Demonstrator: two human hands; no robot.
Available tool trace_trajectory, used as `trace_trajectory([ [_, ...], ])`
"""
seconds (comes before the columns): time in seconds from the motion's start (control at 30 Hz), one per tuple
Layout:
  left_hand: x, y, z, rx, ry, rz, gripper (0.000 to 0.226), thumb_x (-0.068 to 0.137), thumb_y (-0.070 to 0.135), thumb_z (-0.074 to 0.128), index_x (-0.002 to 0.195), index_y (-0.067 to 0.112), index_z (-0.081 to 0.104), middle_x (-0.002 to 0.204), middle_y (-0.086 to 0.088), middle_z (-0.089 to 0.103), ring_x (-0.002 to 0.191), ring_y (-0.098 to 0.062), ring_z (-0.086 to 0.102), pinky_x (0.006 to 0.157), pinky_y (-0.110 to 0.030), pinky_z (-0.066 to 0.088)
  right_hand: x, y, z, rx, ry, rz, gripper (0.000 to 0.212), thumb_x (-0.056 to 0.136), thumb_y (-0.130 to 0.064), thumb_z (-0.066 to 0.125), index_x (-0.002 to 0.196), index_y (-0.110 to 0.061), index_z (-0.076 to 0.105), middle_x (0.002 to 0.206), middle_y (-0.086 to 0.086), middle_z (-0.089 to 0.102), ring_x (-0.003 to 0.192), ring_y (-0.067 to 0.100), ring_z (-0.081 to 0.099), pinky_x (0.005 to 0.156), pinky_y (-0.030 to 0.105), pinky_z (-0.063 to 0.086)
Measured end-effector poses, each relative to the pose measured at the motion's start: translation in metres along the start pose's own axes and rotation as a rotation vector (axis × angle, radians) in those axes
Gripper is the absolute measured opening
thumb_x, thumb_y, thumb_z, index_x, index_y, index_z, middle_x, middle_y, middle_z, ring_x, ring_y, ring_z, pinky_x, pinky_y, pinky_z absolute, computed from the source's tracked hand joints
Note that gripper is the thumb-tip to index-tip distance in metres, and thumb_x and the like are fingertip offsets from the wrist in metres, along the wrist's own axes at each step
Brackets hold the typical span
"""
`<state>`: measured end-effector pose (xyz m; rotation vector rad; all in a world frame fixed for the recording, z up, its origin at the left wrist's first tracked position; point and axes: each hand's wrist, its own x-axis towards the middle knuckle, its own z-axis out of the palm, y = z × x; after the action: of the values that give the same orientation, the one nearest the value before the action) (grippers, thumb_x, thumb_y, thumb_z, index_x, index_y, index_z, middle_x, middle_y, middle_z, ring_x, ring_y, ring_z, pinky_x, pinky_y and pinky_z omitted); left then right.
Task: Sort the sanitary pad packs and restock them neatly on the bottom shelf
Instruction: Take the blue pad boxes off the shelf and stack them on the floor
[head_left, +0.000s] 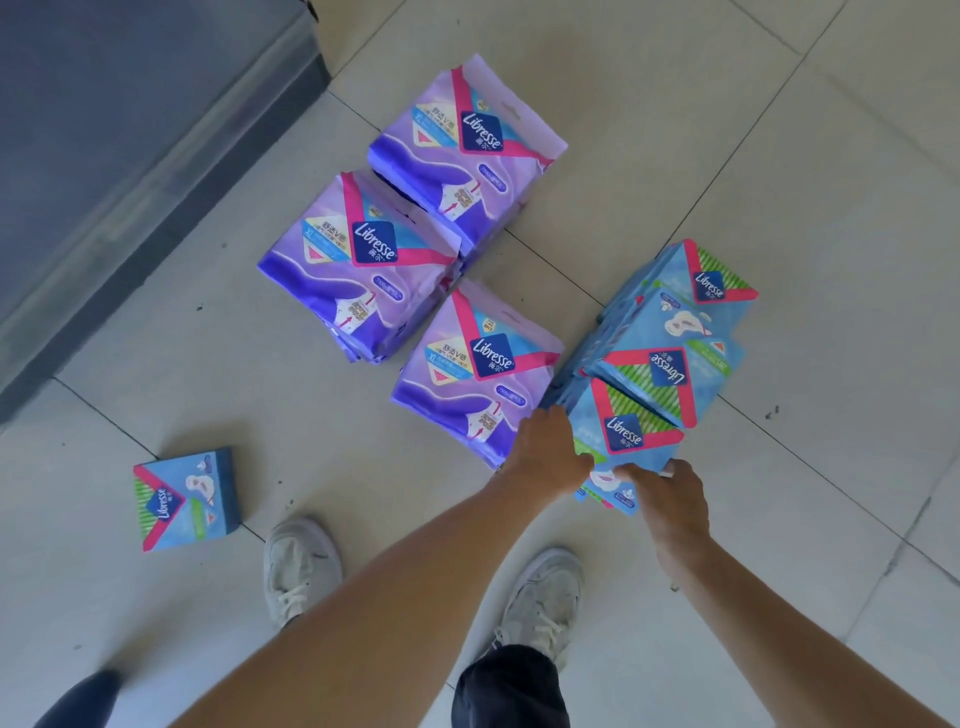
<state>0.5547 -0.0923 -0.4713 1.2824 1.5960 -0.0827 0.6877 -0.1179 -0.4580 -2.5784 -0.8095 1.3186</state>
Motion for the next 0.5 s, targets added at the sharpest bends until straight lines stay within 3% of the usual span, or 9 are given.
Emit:
trace_trajectory([
  [0.13, 0.002, -0.003, 0.001, -0.031, 0.015, 0.012, 0.051, 0.089, 0.028, 0.061, 0.130, 0.004, 0.041, 0.129, -0.016, 0.047, 0.122, -0.030, 0.045, 0.100, -0.035, 0.039, 0.004, -0.003, 0.000, -0.001, -0.046, -0.025, 0.068, 0.048, -0.039, 0.067, 0.106, -0.005, 0.056, 0.105, 0.012, 0.062, 0.092, 0.028, 0.058, 0.074, 0.030, 0.040],
  [0.2, -0.002, -0.007, -0.002, -0.050, 0.027, 0.006, 0.054, 0.089, 0.027, 0.060, 0.133, 0.004, 0.038, 0.130, -0.017, 0.045, 0.123, -0.031, 0.044, 0.102, -0.036, 0.039, 0.000, -0.005, 0.000, -0.064, -0.032, -0.044, 0.067, 0.056, -0.036, 0.076, 0.110, -0.002, 0.055, 0.106, 0.014, 0.061, 0.095, 0.031, 0.058, 0.075, 0.032, 0.040],
  [0.27, -0.010, -0.012, -0.009, -0.080, 0.048, -0.002, 0.055, 0.090, 0.026, 0.058, 0.135, 0.004, 0.036, 0.133, -0.017, 0.043, 0.126, -0.031, 0.042, 0.103, -0.037, 0.037, -0.011, -0.005, 0.003, -0.201, 0.105, -0.159, 0.051, 0.075, -0.021, 0.074, 0.114, 0.004, 0.050, 0.110, 0.022, 0.058, 0.103, 0.037, 0.055, 0.080, 0.038, 0.043],
  [0.33, -0.019, -0.025, -0.018, -0.150, 0.100, -0.028, 0.051, 0.090, 0.025, 0.057, 0.134, 0.004, 0.038, 0.132, -0.016, 0.045, 0.125, -0.031, 0.043, 0.102, -0.038, 0.037, -0.032, -0.010, 0.014, -0.369, 0.244, -0.355, 0.044, 0.081, -0.010, 0.066, 0.118, 0.006, 0.047, 0.112, 0.027, 0.051, 0.107, 0.041, 0.048, 0.081, 0.044, 0.044],
  [0.43, -0.032, -0.061, -0.036, -0.258, 0.196, -0.113, 0.045, 0.090, 0.024, 0.056, 0.130, 0.007, 0.043, 0.131, -0.013, 0.049, 0.123, -0.029, 0.047, 0.100, -0.037, 0.040, -0.057, -0.019, 0.039, -0.594, 0.351, -0.574, 0.055, 0.075, -0.010, 0.067, 0.122, 0.008, 0.044, 0.117, 0.029, 0.045, 0.103, 0.043, 0.045, 0.081, 0.049, 0.045],
  [0.5, -0.039, -0.089, -0.046, -0.296, 0.221, -0.191, 0.044, 0.089, 0.024, 0.056, 0.128, 0.008, 0.045, 0.130, -0.011, 0.052, 0.121, -0.028, 0.050, 0.098, -0.036, 0.041, -0.060, -0.026, 0.051, -0.711, 0.384, -0.490, 0.069, 0.075, -0.018, 0.070, 0.130, 0.011, 0.037, 0.129, 0.032, 0.039, 0.110, 0.046, 0.043, 0.087, 0.051, 0.043],
])
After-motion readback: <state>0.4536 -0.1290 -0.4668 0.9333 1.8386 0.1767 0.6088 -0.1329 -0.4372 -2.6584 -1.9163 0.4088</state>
